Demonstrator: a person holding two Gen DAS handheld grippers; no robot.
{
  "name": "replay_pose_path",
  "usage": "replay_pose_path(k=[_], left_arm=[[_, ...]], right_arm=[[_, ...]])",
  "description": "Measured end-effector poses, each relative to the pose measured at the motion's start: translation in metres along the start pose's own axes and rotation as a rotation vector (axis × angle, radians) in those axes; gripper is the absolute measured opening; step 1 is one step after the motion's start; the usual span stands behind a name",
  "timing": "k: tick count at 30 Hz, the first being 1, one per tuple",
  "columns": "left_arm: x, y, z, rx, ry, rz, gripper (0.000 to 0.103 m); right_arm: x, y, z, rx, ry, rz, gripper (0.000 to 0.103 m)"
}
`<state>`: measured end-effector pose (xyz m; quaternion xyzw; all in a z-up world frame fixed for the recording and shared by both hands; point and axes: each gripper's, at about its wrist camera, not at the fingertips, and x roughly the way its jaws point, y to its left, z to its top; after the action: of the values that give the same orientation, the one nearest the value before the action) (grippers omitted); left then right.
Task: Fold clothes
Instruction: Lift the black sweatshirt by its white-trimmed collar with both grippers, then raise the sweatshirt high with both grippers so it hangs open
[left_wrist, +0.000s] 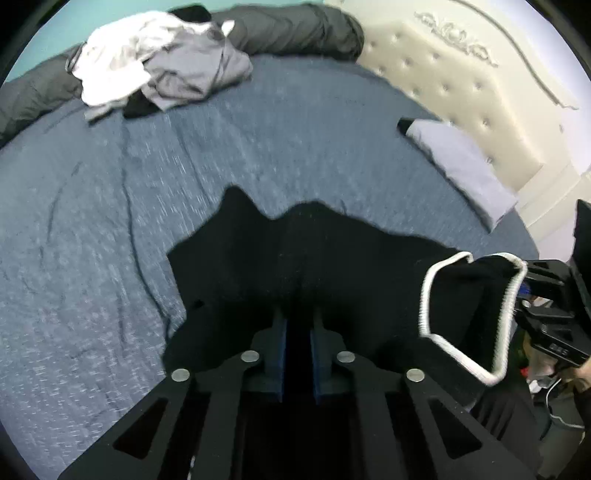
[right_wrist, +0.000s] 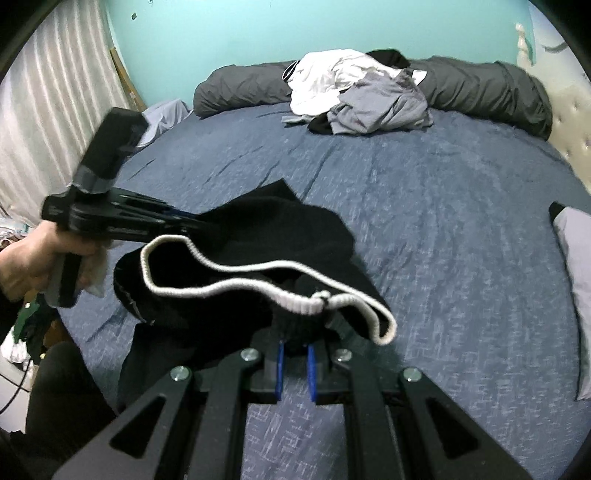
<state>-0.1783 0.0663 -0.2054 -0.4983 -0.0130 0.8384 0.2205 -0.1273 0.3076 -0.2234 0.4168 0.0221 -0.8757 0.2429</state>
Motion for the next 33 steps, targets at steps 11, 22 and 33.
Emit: replay_pose_path(k=[11, 22, 33], left_arm=[[-0.164, 0.011, 0.028, -0.062, -0.302, 0.089, 0.008], [-0.344, -0.014, 0.052, -0.059, -0.574, 0.158, 0.008], [-0.477, -0.066, 0.042, -0.002, -0.746, 0.25, 0.008]], right_arm=[[-0.075, 0.025, 0.062, -0.061, -0.195, -0.046, 0.008], [-0.213, 0.072, 0.183, -0.188, -0.429, -0.091, 0.008], [-0.318, 0.123, 0.253, -0.299, -0.563, -0.151, 0.008]])
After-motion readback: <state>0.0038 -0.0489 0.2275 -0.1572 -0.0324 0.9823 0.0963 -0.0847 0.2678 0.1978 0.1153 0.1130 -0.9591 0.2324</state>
